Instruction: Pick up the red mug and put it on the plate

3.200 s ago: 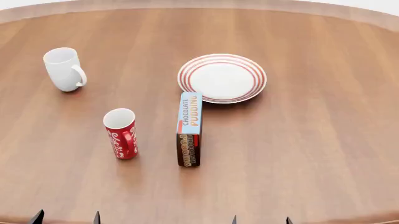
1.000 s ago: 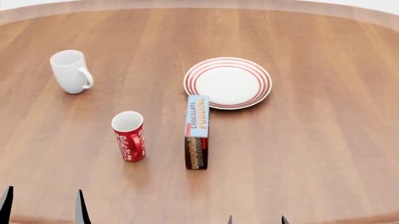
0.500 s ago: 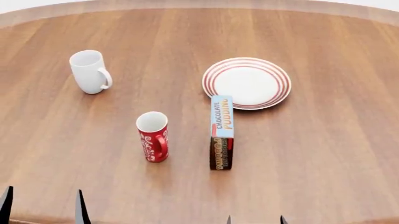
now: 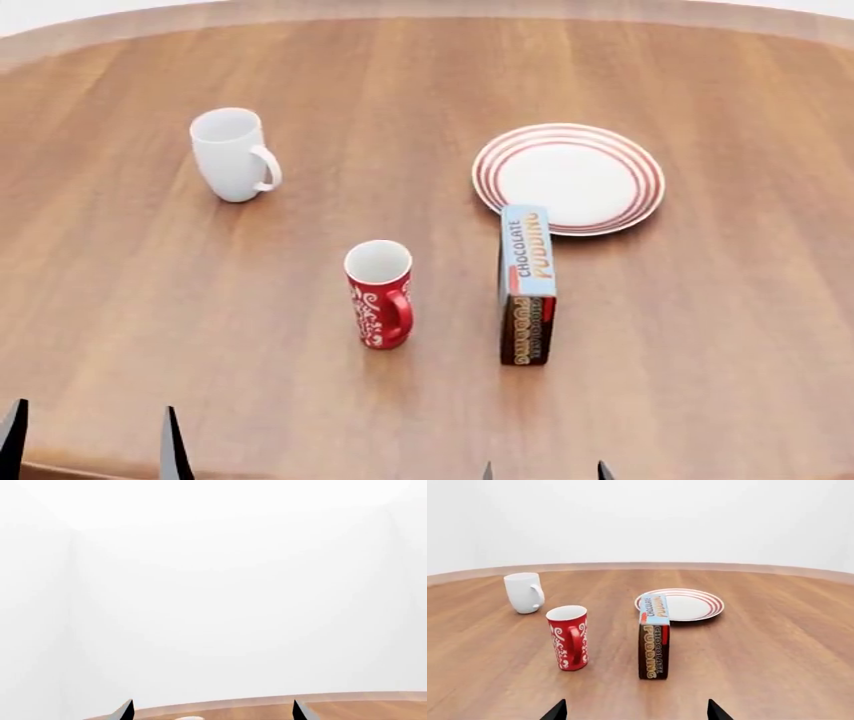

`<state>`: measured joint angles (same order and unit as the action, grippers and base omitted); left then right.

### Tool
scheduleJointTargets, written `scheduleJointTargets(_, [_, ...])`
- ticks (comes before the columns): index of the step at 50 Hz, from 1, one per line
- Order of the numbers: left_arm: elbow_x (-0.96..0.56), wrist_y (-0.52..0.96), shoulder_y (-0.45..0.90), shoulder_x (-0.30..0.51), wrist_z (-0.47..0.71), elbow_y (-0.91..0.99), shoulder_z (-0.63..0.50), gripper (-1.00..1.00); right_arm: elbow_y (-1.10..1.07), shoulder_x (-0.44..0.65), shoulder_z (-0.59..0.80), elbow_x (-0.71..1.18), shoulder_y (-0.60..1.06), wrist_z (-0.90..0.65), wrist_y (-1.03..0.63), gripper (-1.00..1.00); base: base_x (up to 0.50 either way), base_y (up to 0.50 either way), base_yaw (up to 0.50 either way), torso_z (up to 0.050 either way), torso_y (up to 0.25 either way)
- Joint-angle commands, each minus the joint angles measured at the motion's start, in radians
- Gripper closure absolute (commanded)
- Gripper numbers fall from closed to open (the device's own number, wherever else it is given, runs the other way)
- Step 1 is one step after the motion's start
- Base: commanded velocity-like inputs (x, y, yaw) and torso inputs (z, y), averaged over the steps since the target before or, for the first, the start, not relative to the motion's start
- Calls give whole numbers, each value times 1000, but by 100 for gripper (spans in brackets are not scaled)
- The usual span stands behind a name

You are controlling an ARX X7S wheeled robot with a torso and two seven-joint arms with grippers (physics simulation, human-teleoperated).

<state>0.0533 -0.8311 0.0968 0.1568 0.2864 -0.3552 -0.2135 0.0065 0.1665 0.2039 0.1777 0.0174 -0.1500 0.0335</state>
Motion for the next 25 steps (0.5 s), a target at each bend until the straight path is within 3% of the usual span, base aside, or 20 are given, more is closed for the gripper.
scheduleJointTargets(1, [-1,0,1,4,10,0,-7,-100,-3,6,9,5,0,-6,-2,-100,0,172,0,0,0])
scheduleJointTargets(25, [-10,4,3,16,18,2,-26,-100,-3,18,21,18,2,-16,0,-100,0,177,0,0,0])
